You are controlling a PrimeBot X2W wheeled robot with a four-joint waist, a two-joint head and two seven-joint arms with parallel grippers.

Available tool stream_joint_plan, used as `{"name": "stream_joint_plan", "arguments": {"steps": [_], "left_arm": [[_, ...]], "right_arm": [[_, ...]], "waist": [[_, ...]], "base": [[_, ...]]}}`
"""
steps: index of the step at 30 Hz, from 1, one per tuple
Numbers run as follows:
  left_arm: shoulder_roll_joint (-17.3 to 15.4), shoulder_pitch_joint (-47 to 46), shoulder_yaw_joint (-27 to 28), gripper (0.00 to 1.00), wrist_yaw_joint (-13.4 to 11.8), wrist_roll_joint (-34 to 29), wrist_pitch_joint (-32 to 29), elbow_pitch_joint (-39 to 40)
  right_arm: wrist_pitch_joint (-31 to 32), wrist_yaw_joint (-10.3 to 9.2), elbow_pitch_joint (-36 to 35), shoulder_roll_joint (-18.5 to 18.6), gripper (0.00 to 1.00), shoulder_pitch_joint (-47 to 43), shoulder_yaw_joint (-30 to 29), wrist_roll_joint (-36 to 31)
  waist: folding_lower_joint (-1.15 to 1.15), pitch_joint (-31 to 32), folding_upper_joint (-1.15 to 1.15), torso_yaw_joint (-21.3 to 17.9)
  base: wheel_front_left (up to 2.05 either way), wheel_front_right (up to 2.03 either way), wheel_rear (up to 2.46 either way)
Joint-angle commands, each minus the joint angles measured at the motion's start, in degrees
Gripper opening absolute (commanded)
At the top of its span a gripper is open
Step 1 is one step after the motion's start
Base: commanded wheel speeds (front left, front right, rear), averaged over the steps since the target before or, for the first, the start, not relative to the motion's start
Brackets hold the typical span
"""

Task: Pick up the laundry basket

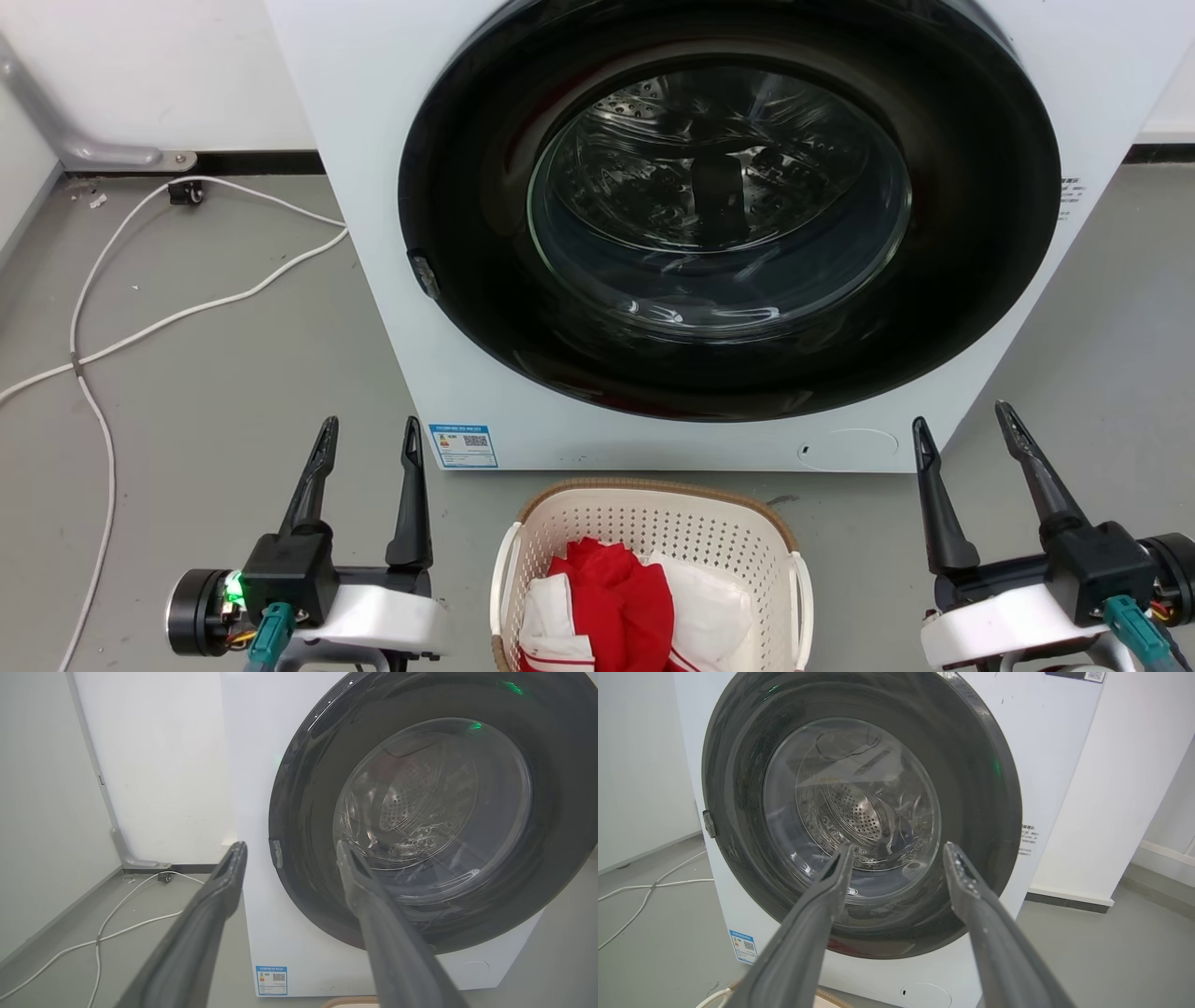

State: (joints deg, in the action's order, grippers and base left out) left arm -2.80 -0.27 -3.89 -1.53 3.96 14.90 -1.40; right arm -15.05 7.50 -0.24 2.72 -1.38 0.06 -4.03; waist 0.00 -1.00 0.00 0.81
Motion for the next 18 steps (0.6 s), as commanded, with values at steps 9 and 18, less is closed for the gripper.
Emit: {"name": "stream_joint_plan", "arguments": {"steps": [9,18], "left_arm": [[-0.2,0.6,0.2,1.00,0.0,-0.3,0.3,-0.1],[-0.2,0.6,0.5,1.00,0.3,-0.4,0.3,-0.6]], "right_arm": [[-0.2,-0.02,-0.2,0.3,1.00,-0.6,0.0,0.0],[-0.2,-0.02,-0.3,0.3,1.00,-0.5,0.1,0.1]], "waist": [[0.00,-0.2,0.00,0.1],[0.00,-0.4,0.00,-0.2]], "base": [[0.00,0.00,0.00],[0.00,0.00,0.00]]}}
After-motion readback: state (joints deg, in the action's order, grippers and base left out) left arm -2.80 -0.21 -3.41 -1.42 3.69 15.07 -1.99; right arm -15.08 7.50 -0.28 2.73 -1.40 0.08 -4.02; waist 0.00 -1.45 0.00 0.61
